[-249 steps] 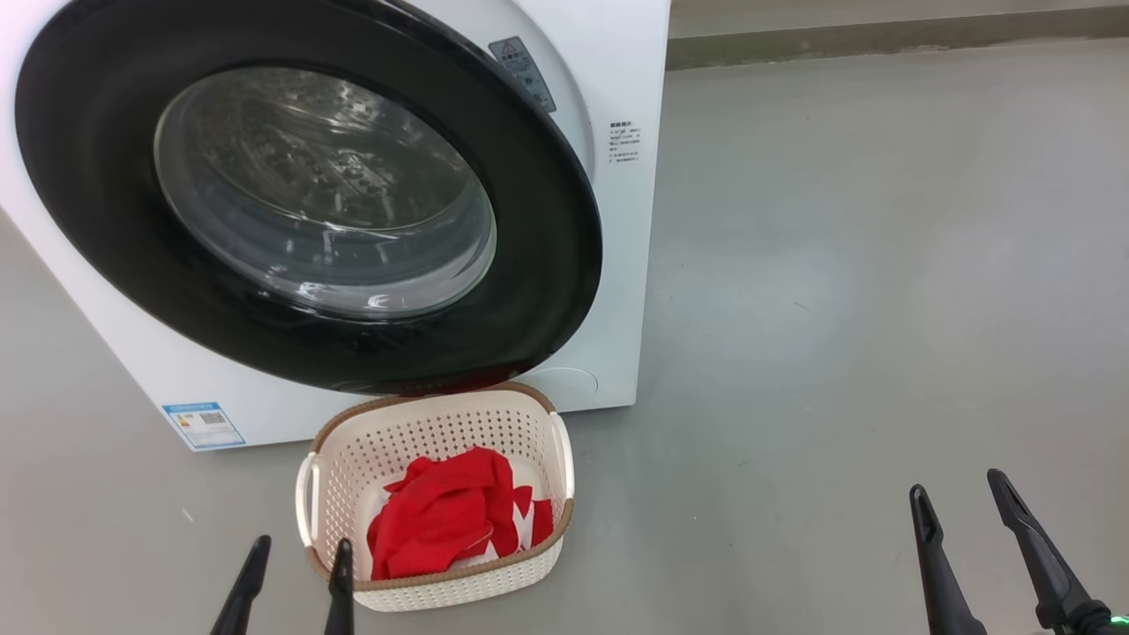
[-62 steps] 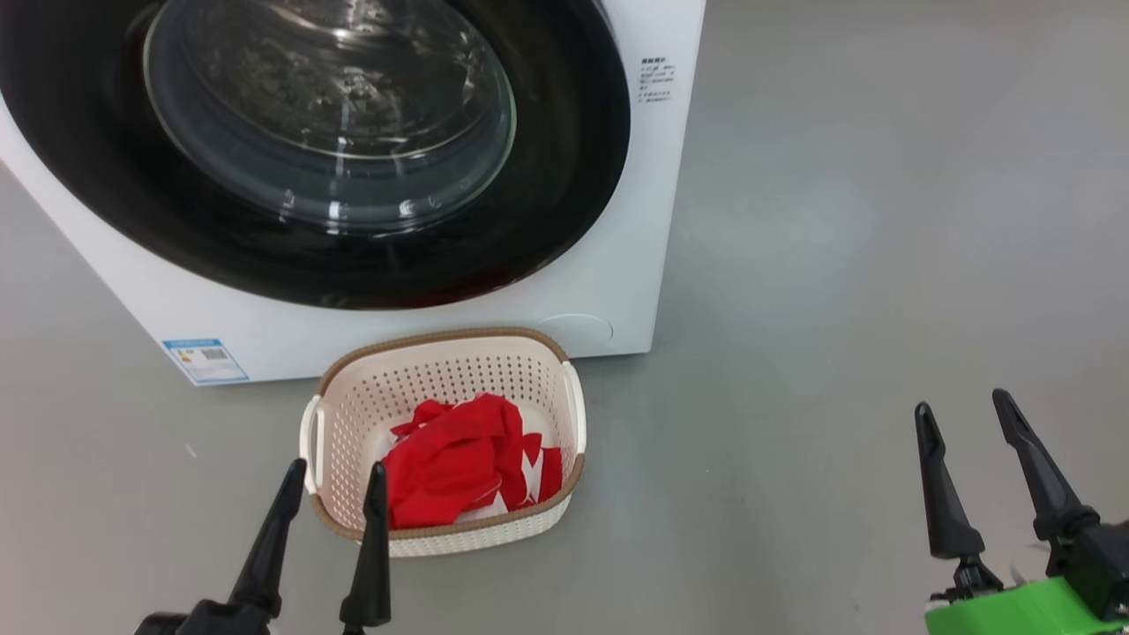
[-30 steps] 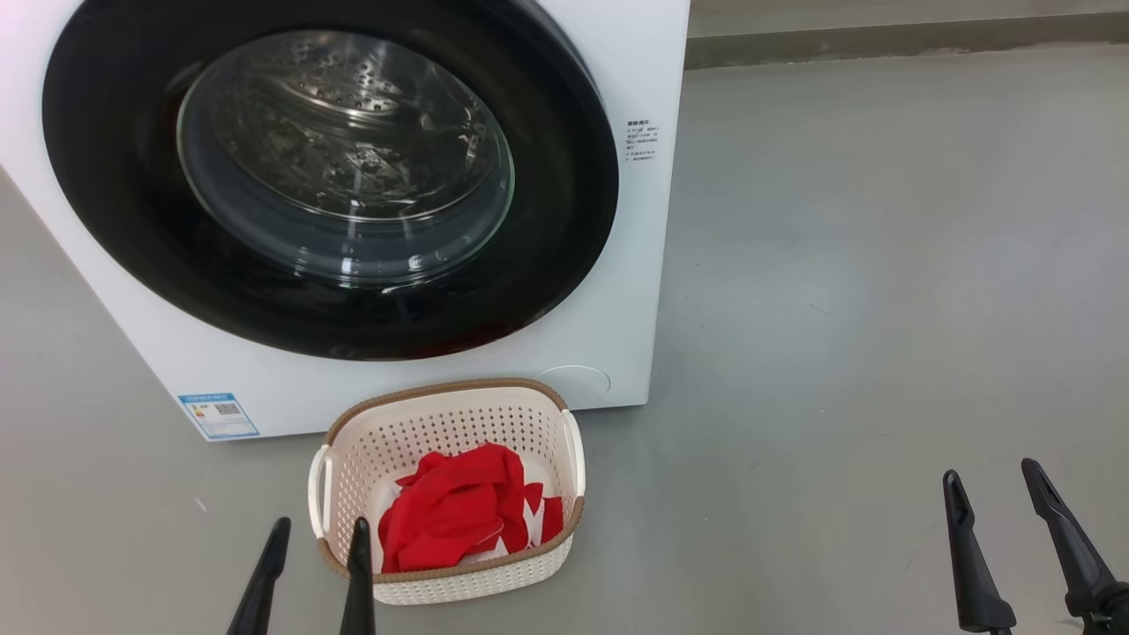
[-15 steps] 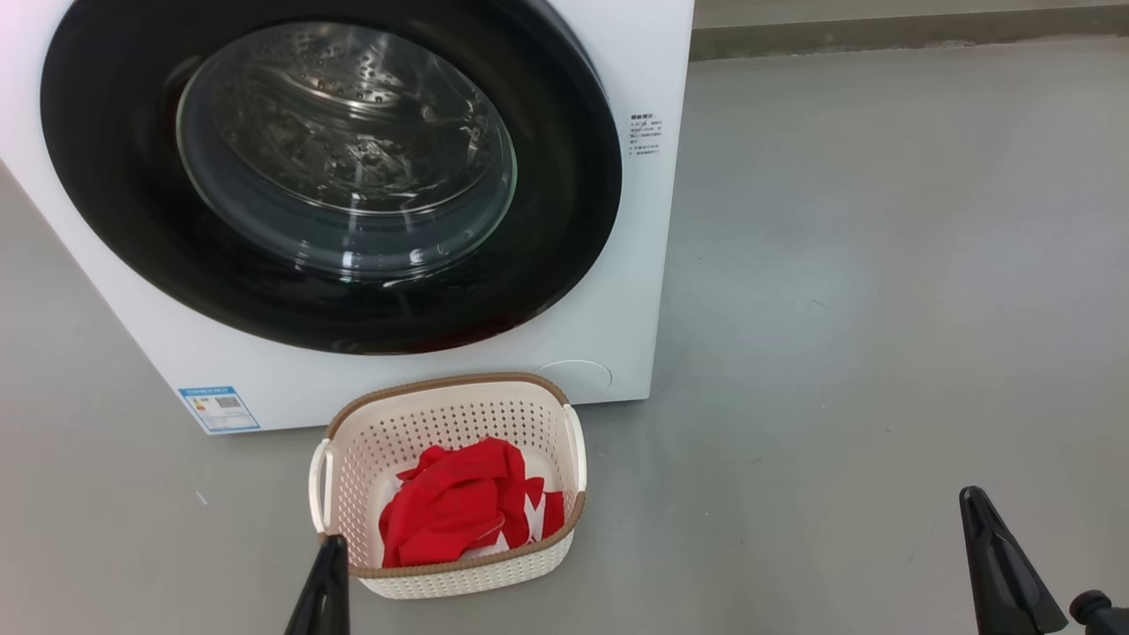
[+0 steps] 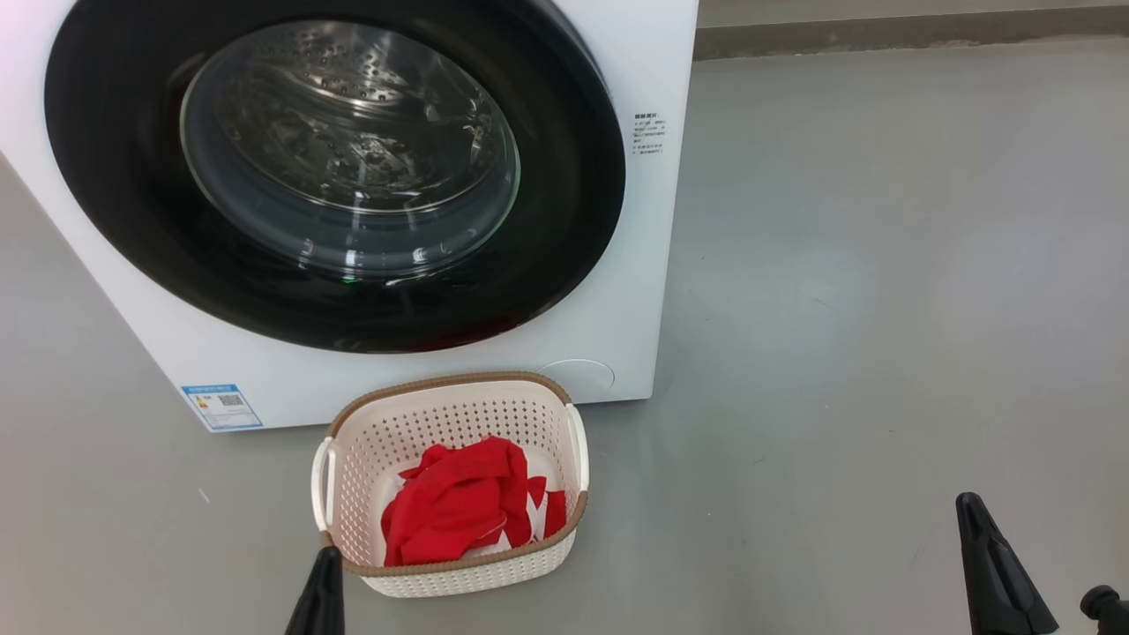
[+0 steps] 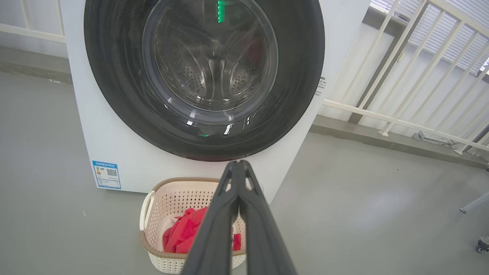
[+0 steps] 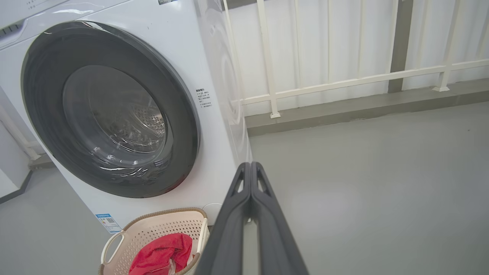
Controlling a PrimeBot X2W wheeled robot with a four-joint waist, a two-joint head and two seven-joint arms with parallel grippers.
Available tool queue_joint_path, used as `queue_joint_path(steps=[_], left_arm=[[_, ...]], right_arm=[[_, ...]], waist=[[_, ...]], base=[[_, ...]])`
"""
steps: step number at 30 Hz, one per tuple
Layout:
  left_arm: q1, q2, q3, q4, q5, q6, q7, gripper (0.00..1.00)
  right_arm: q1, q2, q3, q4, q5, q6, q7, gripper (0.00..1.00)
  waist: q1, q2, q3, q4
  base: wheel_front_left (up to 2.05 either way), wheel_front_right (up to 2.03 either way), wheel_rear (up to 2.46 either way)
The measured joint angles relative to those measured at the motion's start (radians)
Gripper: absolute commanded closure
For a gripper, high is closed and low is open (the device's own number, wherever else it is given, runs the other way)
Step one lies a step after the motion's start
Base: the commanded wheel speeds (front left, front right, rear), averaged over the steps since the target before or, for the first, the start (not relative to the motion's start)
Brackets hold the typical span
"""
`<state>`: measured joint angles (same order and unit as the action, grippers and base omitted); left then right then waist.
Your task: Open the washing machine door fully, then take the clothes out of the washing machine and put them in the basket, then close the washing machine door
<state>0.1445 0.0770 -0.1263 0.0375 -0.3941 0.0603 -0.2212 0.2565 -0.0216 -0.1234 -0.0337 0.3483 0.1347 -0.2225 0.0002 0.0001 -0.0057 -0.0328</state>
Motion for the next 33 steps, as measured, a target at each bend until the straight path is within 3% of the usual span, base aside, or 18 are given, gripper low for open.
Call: queue_joint_path(steps=[33], left_arm=[[-0.05,0.003,0.035,0.067,-0.37,-0.053,0.081,1.0]], right_arm=[[-0.081,-0.015,0.014,0.086,0.385,0.0,0.077,1.0]], waist=[[-0.0001,-0.0001,0.003,0.01]], base=[[0.0,0.0,0.0]])
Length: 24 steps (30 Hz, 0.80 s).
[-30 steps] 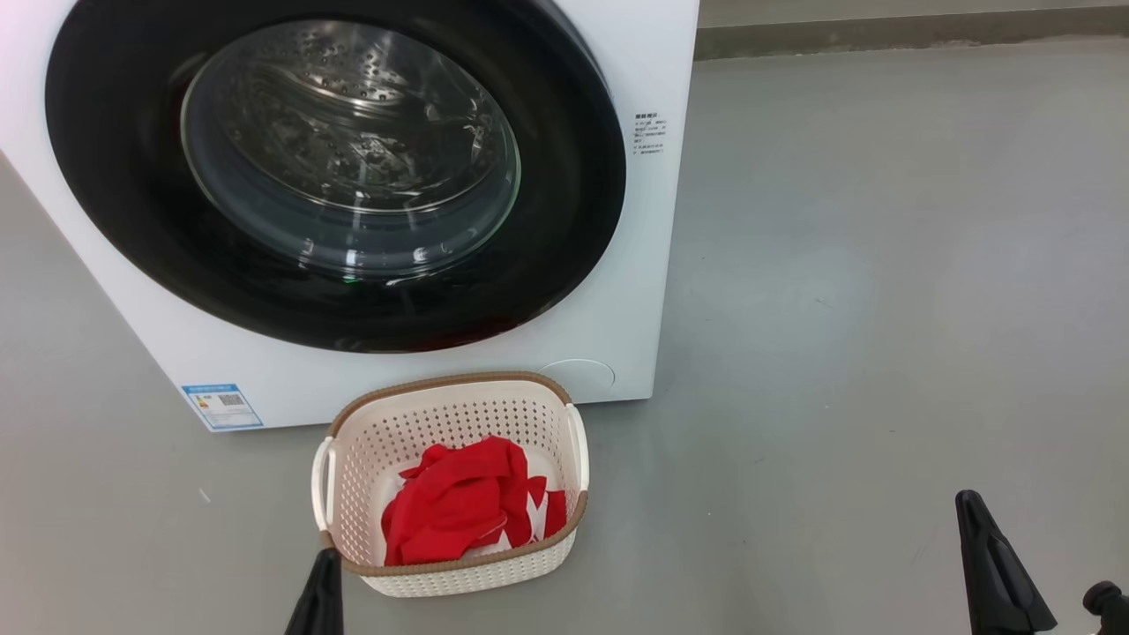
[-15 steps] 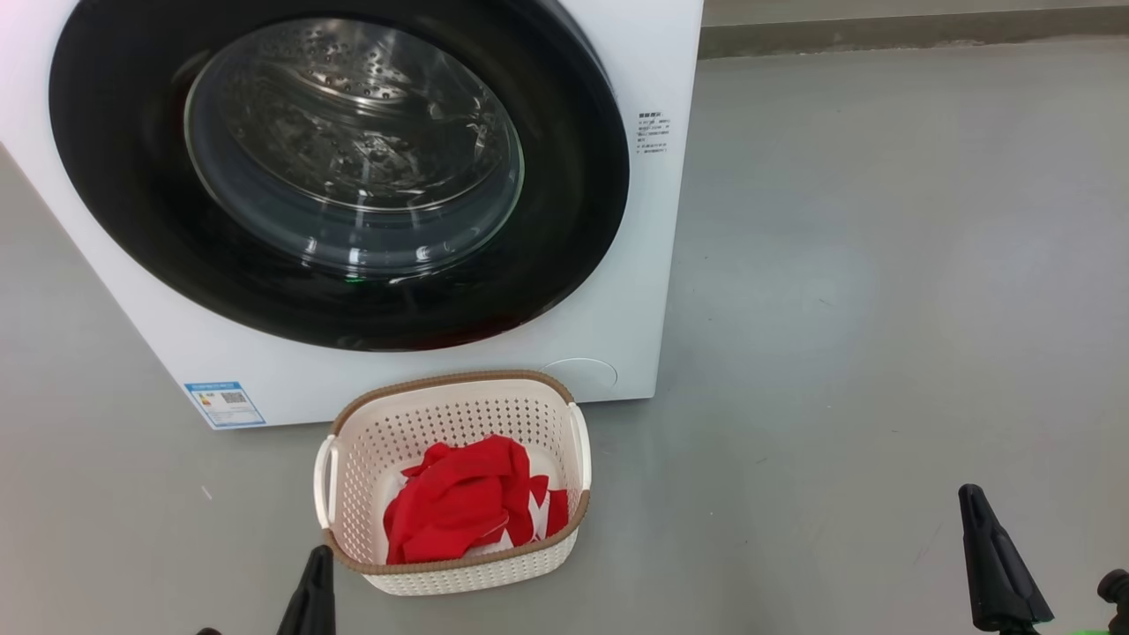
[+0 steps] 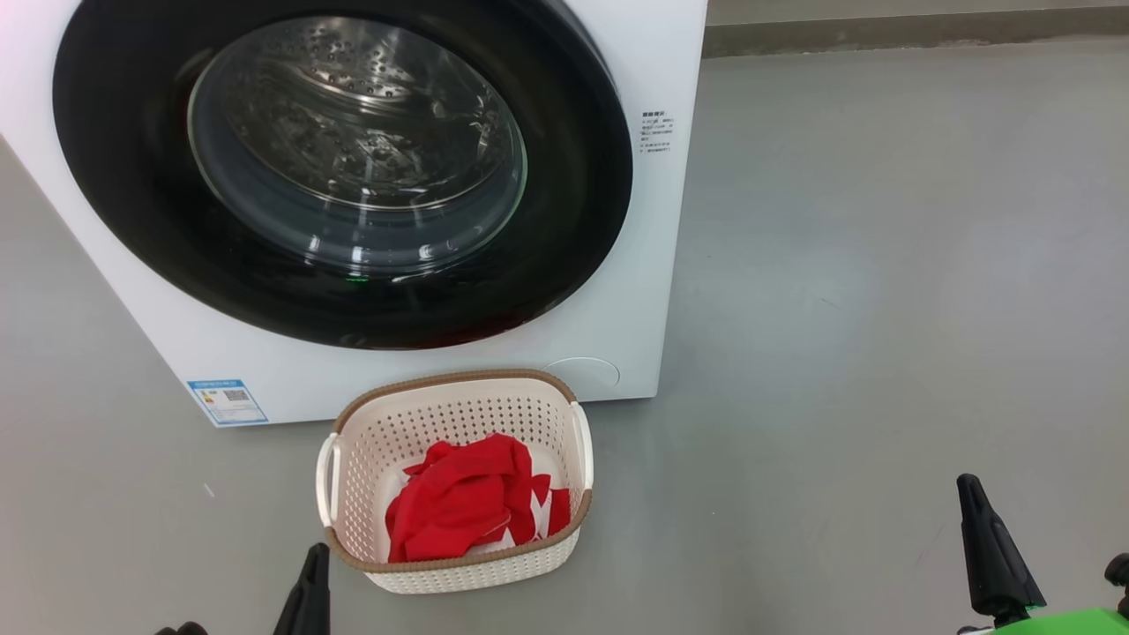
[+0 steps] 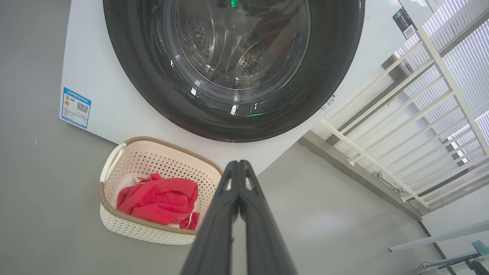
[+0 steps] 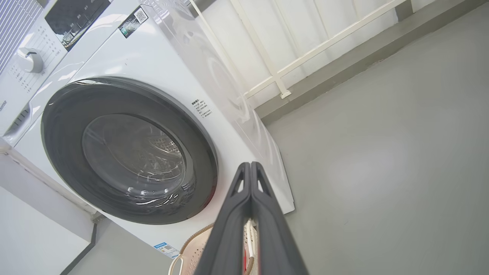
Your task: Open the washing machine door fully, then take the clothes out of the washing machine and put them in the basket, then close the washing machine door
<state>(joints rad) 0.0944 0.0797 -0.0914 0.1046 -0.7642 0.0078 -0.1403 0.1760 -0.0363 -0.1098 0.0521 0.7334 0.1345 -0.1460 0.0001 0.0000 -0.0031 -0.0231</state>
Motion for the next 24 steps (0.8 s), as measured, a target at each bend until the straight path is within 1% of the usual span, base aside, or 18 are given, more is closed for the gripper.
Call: queue_joint_path(steps=[24], left_arm=[[-0.043,0.0,0.035,0.047,-0.269,-0.036,0.063,1.0]], right_arm=[[-0.075,-0.015,0.009,0.067,0.279,-0.003,0.068,1.0]], waist=[[0.0,0.0001,0.002,0.007]], base=[[0.0,0.0,0.0]])
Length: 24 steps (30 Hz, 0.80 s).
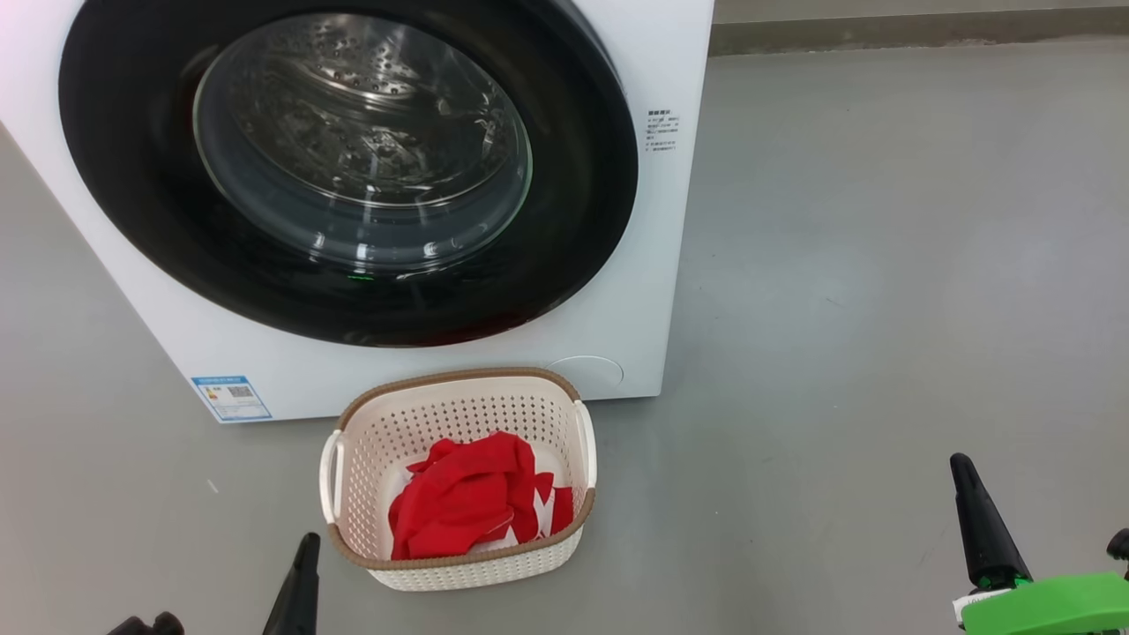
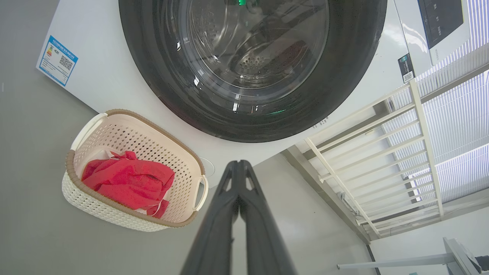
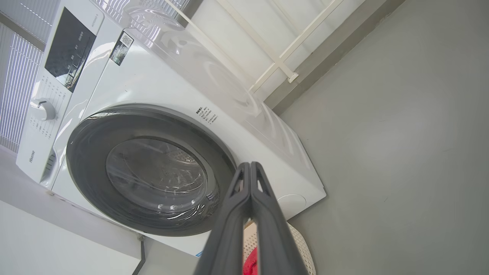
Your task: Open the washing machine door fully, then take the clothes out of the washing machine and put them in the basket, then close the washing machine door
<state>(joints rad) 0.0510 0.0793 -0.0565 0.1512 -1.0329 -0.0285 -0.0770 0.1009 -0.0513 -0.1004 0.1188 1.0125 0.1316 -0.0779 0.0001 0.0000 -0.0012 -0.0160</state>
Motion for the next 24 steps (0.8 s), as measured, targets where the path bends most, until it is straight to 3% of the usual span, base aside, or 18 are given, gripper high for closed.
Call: queue_joint_path(steps=[24], left_arm=[[-0.053,-0.002,0.044,0.053,-0.276,-0.041,0.069,1.0]], right_arm=[[-0.066,-0.005,0.008,0.067,0.289,0.0,0.071,1.0]], waist=[[-0.0001,0.0,0.002,0.007]], base=[[0.0,0.0,0.0]])
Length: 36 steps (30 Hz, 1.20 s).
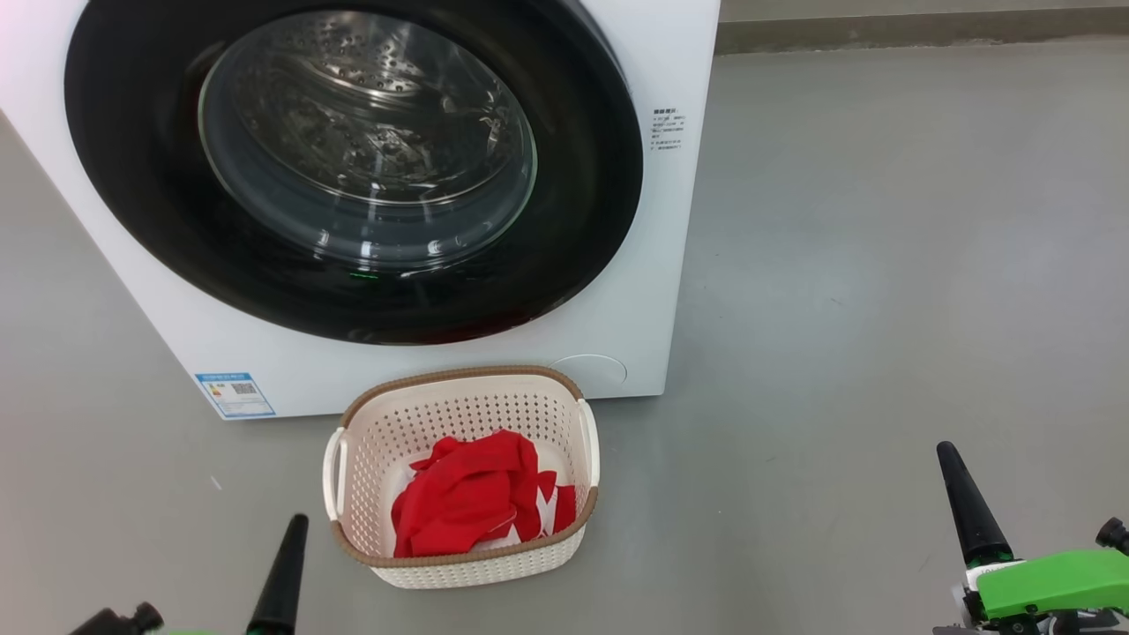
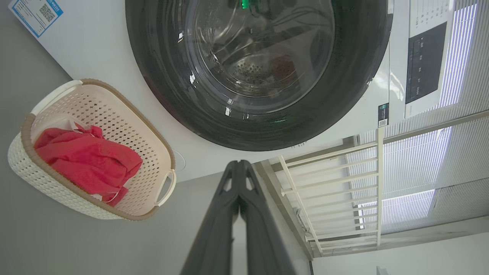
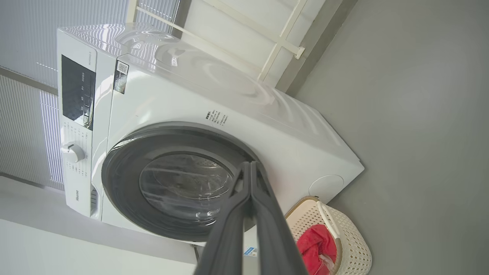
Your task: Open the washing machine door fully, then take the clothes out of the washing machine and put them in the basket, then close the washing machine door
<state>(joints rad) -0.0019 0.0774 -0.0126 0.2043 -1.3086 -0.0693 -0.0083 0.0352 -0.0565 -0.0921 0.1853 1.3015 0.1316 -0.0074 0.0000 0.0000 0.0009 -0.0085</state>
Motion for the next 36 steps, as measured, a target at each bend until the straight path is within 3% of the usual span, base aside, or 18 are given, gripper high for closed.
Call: queue_joint_path(steps=[30,36], left_arm=[[-0.058,-0.008,0.051,0.059,-0.319,-0.047,0.087,1.0],[-0.064,-0.01,0.055,0.059,-0.327,-0.054,0.088,1.0]], right_arm=[[-0.086,-0.004,0.001,0.079,0.328,-0.001,0.081,1.0],[-0.094,-0.004,0.001,0.082,0.331,-0.001,0.087,1.0]], waist=[[0.0,0.0,0.002,0.008],[0.0001,0.0,0.002,0.009]], base=[[0.0,0.0,0.0],[0.0,0.0,0.0]])
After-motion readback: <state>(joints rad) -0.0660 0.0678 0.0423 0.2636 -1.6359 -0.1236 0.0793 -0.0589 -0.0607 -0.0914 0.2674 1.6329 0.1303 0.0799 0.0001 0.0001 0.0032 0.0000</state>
